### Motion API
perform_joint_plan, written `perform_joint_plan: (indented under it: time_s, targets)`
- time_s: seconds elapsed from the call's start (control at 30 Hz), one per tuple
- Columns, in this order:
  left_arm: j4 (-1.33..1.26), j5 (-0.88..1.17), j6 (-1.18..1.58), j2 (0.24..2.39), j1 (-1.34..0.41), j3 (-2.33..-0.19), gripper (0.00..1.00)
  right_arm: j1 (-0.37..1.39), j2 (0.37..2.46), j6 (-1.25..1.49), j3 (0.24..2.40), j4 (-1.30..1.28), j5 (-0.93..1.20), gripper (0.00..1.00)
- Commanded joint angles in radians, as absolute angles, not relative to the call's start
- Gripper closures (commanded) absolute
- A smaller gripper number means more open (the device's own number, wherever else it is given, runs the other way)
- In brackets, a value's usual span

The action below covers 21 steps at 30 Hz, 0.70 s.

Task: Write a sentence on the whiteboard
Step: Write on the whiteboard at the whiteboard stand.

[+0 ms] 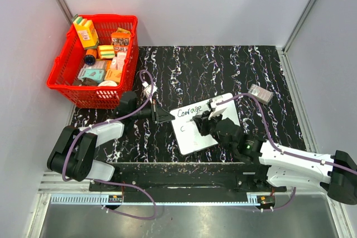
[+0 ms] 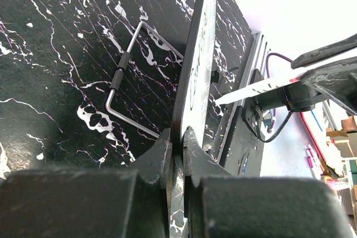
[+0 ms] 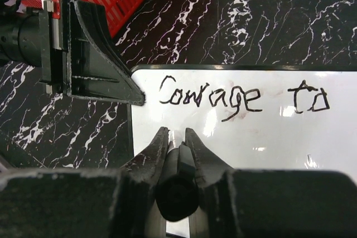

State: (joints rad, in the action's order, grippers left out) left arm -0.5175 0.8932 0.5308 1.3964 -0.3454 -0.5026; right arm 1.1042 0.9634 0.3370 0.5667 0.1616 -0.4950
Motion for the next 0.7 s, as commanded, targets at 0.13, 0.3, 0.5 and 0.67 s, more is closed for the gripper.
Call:
perform_joint_plan:
  time_s: [0.13, 0.3, 0.5, 0.67]
  targets:
    - [-0.485, 0.808, 0.377, 1.425, -0.350, -0.502, 1.00, 1.106, 0.986, 0.295, 0.632, 0.239, -0.557, 1.00]
    - [-0.486, 0.807, 0.379, 1.425, -0.350, -0.502, 1.00, 1.108, 1.012, 0.299, 0.637, 0.249, -0.551, 1.00]
    - [-0.488, 0.811, 0.379, 1.427, -0.350, -0.502, 1.00, 1.104, 1.046, 0.299, 0.643, 0.247, -0.554, 1.00]
    - [-0.488, 0.811, 0.379, 1.427, -0.350, -0.503, 1.00, 1.101, 1.058, 0.327, 0.631, 0.232, -0.537, 1.00]
